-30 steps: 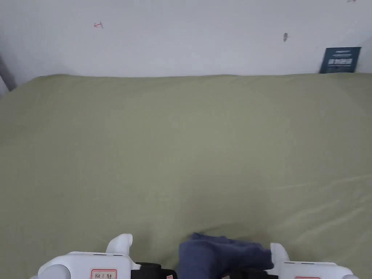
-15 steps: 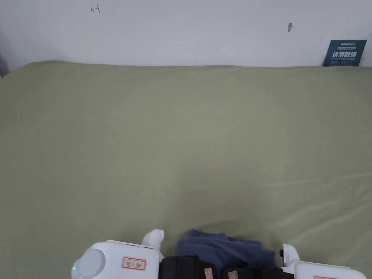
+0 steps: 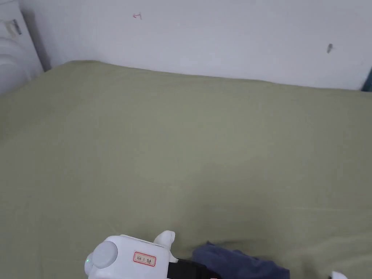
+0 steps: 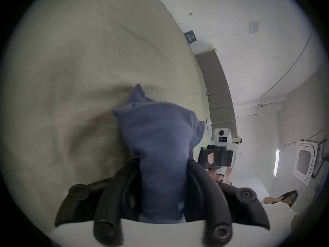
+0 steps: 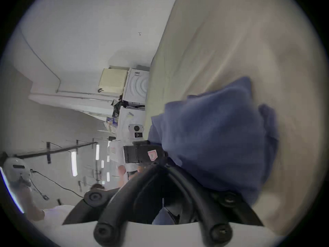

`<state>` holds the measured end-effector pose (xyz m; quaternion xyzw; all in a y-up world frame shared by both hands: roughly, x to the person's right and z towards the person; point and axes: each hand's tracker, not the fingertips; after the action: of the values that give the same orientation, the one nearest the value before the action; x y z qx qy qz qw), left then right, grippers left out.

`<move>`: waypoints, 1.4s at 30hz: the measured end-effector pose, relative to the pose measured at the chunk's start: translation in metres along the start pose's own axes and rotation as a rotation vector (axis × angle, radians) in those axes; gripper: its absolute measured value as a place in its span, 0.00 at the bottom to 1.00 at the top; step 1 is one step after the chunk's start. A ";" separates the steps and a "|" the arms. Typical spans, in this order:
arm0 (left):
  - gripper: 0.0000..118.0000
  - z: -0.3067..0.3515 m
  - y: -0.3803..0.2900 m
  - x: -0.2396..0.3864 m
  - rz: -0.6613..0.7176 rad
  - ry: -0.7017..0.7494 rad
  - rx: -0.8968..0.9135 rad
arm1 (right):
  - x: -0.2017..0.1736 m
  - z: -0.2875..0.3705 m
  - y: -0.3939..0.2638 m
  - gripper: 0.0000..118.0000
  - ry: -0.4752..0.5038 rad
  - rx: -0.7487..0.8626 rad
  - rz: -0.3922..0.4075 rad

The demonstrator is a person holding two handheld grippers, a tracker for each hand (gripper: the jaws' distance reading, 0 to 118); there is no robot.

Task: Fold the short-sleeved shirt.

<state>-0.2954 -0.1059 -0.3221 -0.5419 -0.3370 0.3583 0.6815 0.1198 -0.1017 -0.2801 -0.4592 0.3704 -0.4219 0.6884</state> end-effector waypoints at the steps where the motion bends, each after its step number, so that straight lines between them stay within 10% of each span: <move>1: 0.27 0.015 0.003 -0.002 -0.006 0.001 -0.001 | -0.008 0.008 -0.001 0.01 -0.021 0.016 0.035; 6: 0.27 0.123 0.026 -0.032 -0.010 0.148 0.089 | -0.041 0.030 -0.015 0.01 -0.194 0.085 0.163; 14: 0.27 0.305 0.080 -0.107 0.066 0.324 0.173 | -0.048 0.044 -0.019 0.01 -0.247 0.190 0.145; 23: 0.27 0.311 0.118 -0.112 0.060 0.439 0.103 | -0.047 0.037 -0.010 0.01 -0.278 0.208 0.131; 24: 0.33 0.312 0.120 -0.113 0.046 0.454 0.091 | -0.047 0.037 -0.010 0.01 -0.280 0.208 0.134; 26: 0.90 0.311 0.123 -0.108 0.049 0.495 0.071 | -0.048 0.036 -0.010 0.01 -0.276 0.207 0.138; 27: 1.00 0.311 0.123 -0.106 0.036 0.518 0.083 | -0.048 0.037 -0.010 0.01 -0.264 0.207 0.141; 33: 1.00 0.338 0.113 -0.075 0.027 0.625 0.192 | -0.050 0.047 -0.006 0.01 -0.243 0.214 0.161; 35: 0.84 0.342 0.103 -0.057 0.010 0.646 0.234 | -0.054 0.050 -0.004 0.01 -0.245 0.219 0.182; 36: 0.57 0.344 0.101 -0.053 0.004 0.664 0.280 | -0.056 0.052 -0.003 0.01 -0.248 0.221 0.194; 37: 0.00 0.337 0.097 -0.040 -0.036 0.711 0.313 | -0.059 0.054 -0.003 0.01 -0.245 0.221 0.206; 42: 0.00 0.298 0.069 0.020 -0.177 0.616 0.439 | -0.085 0.066 0.004 0.01 -0.285 0.262 0.322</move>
<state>-0.5461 0.0697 -0.3327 -0.4341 -0.0776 0.1822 0.8788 0.1484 -0.0021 -0.2533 -0.3559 0.2801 -0.2823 0.8457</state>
